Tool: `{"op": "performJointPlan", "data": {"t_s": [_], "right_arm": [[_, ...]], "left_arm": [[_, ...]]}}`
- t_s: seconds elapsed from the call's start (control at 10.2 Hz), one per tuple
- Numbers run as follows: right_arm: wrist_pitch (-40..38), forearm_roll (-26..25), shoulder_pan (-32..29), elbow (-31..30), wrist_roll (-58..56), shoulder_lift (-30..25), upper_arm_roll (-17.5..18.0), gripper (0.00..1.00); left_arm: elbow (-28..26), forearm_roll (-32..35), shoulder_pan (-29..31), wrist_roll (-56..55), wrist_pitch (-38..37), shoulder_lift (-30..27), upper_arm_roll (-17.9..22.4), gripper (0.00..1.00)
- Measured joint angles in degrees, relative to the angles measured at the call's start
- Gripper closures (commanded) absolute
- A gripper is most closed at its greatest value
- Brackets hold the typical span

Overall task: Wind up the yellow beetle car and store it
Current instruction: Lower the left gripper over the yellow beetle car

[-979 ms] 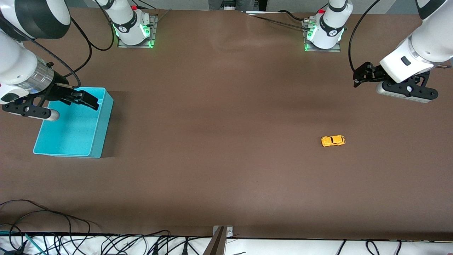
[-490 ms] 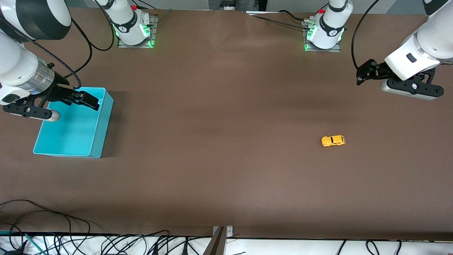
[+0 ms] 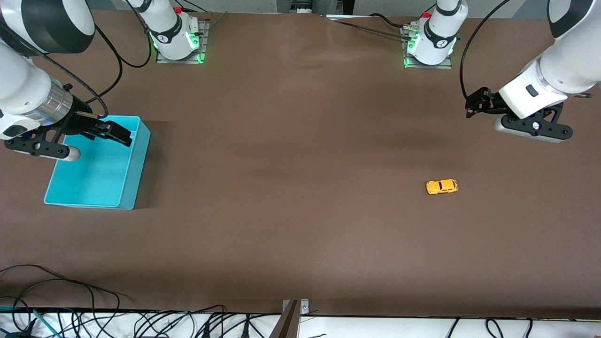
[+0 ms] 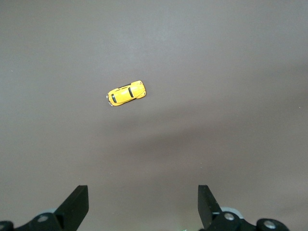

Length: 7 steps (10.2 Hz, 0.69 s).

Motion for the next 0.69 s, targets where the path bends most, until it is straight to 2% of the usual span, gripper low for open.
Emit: {"op": "performJointPlan", "data": {"t_s": [0.29, 0.69], "right_arm": [[0.0, 0.0, 0.0, 0.0, 0.0, 0.0, 0.0, 0.0], [0.0, 0.0, 0.0, 0.1, 0.0, 0.1, 0.0, 0.0]], "left_arm": [[0.7, 0.0, 0.2, 4.6, 0.1, 2.0, 0.1, 0.0], [4.0, 0.0, 2.1, 22.7, 3.0, 9.9, 0.7, 0.0]]}}
